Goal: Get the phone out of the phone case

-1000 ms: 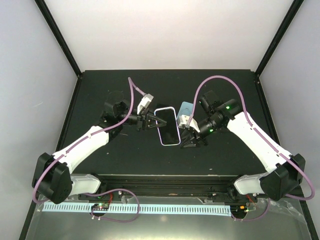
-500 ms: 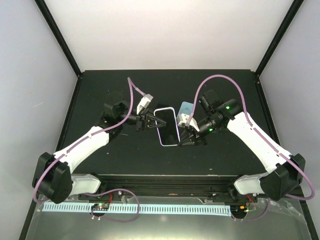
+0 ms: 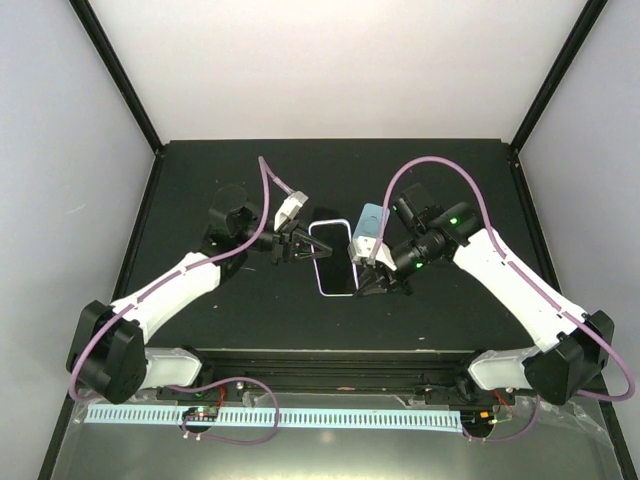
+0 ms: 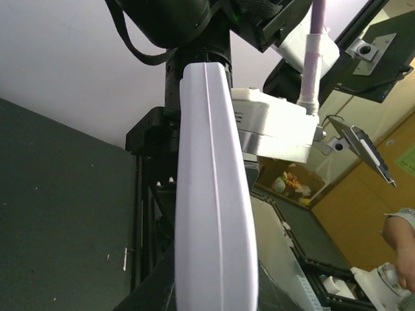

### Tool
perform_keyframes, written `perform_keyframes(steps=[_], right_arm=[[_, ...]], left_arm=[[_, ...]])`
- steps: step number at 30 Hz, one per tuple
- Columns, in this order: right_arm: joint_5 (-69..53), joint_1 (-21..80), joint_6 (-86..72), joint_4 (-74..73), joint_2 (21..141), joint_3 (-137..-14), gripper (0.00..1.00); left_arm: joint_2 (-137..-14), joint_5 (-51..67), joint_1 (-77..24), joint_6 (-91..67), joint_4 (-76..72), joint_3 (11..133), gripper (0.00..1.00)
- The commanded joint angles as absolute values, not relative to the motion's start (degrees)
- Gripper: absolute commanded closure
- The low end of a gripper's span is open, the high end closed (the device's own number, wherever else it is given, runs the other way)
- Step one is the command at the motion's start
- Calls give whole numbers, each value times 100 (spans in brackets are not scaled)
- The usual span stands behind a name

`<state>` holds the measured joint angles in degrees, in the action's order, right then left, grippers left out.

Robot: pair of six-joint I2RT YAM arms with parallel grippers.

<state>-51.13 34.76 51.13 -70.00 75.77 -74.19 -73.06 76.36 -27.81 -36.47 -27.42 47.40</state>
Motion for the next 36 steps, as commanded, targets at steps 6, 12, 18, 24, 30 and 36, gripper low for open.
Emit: perform_keyframes(steps=[6, 12, 18, 24, 30, 36], right_arm=[[-3823, 3756, 5847, -6914, 7572, -7841, 82], [-3727, 3758, 5955, -6869, 7635, -7935, 83], [-3533, 3761, 5983, -6796, 7657, -7925, 83], [-3497, 3751, 5767, -6662, 7732, -8028, 84], [-3790, 3569, 5265, -6240, 7772, -8040, 82], [-4147, 3166, 4248, -5231, 7761, -7723, 80]], left_arm=[[-7486, 7939, -2921, -3989, -3212, 4845, 98], [-7570, 8037, -2984, -4008, -3204, 4853, 99], [-7649, 8148, -3046, -4026, -3197, 4893, 98], [-7576, 8194, -3100, -3990, -3186, 4865, 98], [-7533, 8143, -3102, -3705, -2848, 4899, 98], [-7556, 8134, -3110, -3719, -2856, 4904, 98]])
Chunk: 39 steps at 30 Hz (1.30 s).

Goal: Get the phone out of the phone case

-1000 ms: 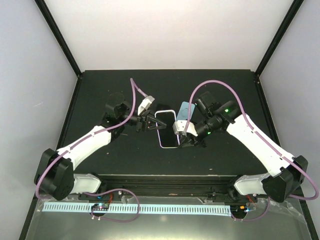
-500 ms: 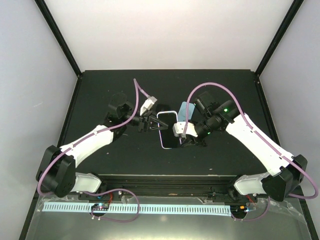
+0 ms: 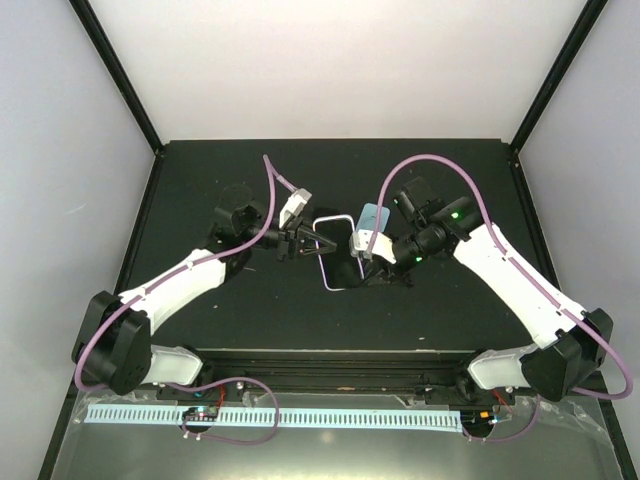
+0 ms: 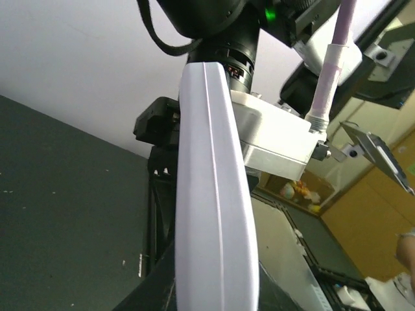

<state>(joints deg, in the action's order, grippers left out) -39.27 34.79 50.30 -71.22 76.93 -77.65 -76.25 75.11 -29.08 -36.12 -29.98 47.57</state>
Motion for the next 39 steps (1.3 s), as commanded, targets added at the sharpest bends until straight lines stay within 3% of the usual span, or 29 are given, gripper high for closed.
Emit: perform_keyframes(steps=[1, 9, 15, 25, 35, 39], right_arm=[[-4192, 3088, 4109, -5089, 7761, -7679, 79], [-4537, 2681, 3248, -4265, 7844, -7442, 75], [-4793, 2684, 2370, -3751, 7969, -7504, 60], [-5599, 2672, 1649, -3546, 8136, -7749, 45], [-6890, 2672, 1291, -3387, 8068, -7775, 38], [-6891, 2672, 1016, -3069, 7937, -7638, 47]], left_arm=[[-7576, 8136, -3109, -3725, -2856, 4905, 98], [-7680, 8165, -3173, -3747, -2874, 4927, 98], [-7691, 8157, -3211, -3737, -2868, 4917, 98], [-7876, 8112, -3307, -3166, -2180, 5074, 98], [-8019, 7800, -3358, -2757, -1455, 5293, 98], [-8040, 7445, -3352, -2470, -889, 5469, 98]])
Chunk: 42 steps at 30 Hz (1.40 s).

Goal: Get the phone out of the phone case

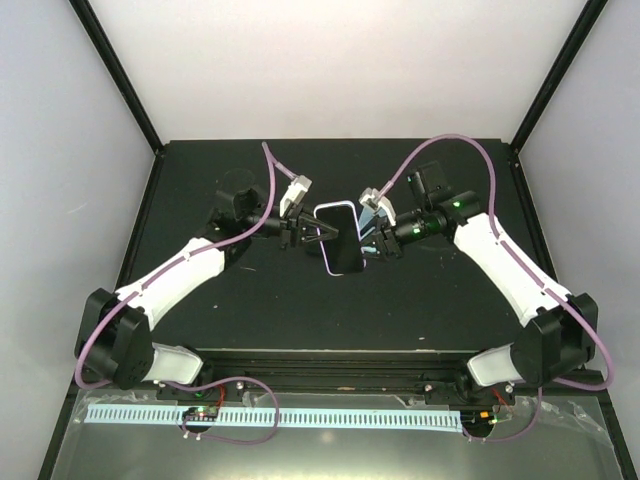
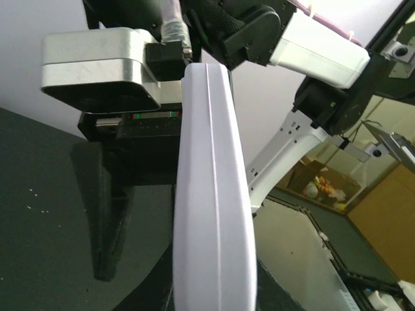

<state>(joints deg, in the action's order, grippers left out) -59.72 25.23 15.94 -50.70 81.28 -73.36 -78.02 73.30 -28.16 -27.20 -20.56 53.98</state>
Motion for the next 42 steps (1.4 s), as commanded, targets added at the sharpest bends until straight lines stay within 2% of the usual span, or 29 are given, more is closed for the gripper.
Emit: perform_keyframes(steps=[1, 5, 7, 11, 13, 15, 19, 22, 28, 35, 42], right_arm=[[-6903, 2672, 974, -3040, 7915, -7593, 52], [-6971, 2672, 624, -2904, 7824, -7224, 71], [-7108, 2667, 419, -2857, 7753, -6962, 76], [-7163, 2672, 214, -3030, 7694, -6650, 89], [-7163, 2672, 34, -3024, 7706, -6495, 92], [-7140, 2672, -325, -2775, 7717, -6249, 93], [-6882, 2665, -1041, -2028, 7731, -5724, 99], [-6321, 2618, -1420, -1844, 7809, -5493, 99], [-5939, 2421, -2309, -1211, 7984, -4894, 99], [-4929, 2384, -3000, -807, 8172, -4335, 99], [-4270, 2384, -3533, -838, 8598, -4329, 99]], left_arm=[[-8042, 7307, -3355, -2465, -816, 5494, 98], [-8048, 6246, -3342, -2328, -129, 5879, 97], [-8080, 5559, -3346, -2377, 43, 6071, 96], [-8102, 4801, -3342, -2599, -241, 6095, 90], [-8120, 4535, -3345, -2659, -416, 6059, 87], [-8162, 4269, -3347, -2674, -417, 6091, 83], [-8208, 3449, -3332, -2650, 9, 6256, 69], [-8172, 3137, -3257, -2758, 179, 6339, 59], [-8015, 1920, -3242, -2750, 724, 6298, 41], [-7958, 990, -3346, -2751, 1087, 5894, 36], [-7693, -228, -4400, -1931, 1350, 5287, 40]])
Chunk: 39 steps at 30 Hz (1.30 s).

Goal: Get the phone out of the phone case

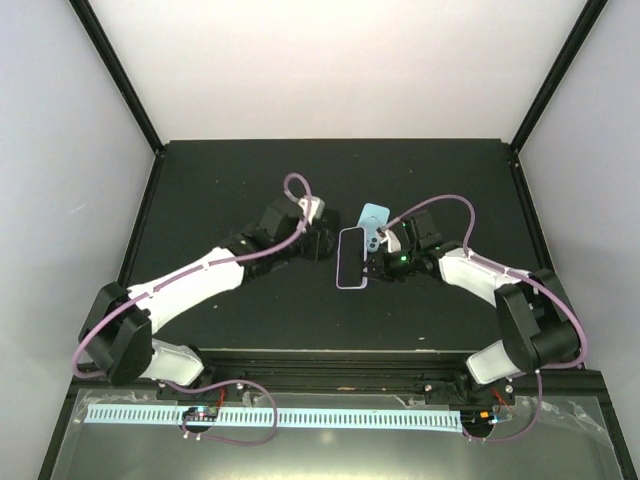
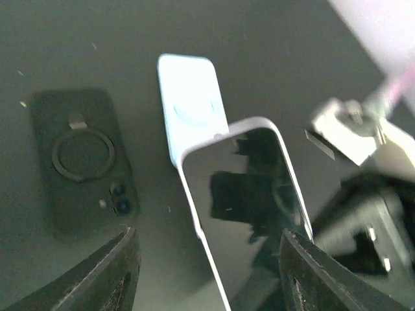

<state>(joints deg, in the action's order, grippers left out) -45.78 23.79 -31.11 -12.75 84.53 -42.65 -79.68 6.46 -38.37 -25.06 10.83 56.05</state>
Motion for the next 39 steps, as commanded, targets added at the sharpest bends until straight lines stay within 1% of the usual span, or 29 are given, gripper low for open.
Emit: perform_keyframes(steps=[1, 7, 10, 16, 24, 29, 33, 39], right_arm=[[-4346, 2382, -3594, -766, 8709, -4306, 99], [-4534, 2391, -3903, -601, 9260, -4368, 99], [-4662, 2391, -4016, -605, 9566, -4449, 99], [-4580, 2391, -4091, -602, 9685, -4418, 99], [-4644, 2391, -4120, -601, 9822, -4430, 99], [-4695, 2391, -4126, -608, 9932, -4451, 99], [-4707, 2388, -4113, -634, 9959, -4467, 99], [-4688, 2391, -4039, -636, 9920, -4456, 99]], left_arm=[[-7638, -260, -4557, -1846, 1269, 5161, 41], [-7580, -963, -5492, -1409, 1038, 4735, 41], [-7784, -1242, -5880, -1203, 1078, 4737, 41], [-8432, -1685, -6435, -894, 1202, 5016, 41], [-9380, -2505, -6644, -778, 1204, 5537, 42], [-9757, -2800, -6645, -538, 1088, 5671, 48], [-9964, -3112, -6644, -458, 1032, 5739, 49], [-10213, -3300, -6642, -346, 879, 5787, 45]])
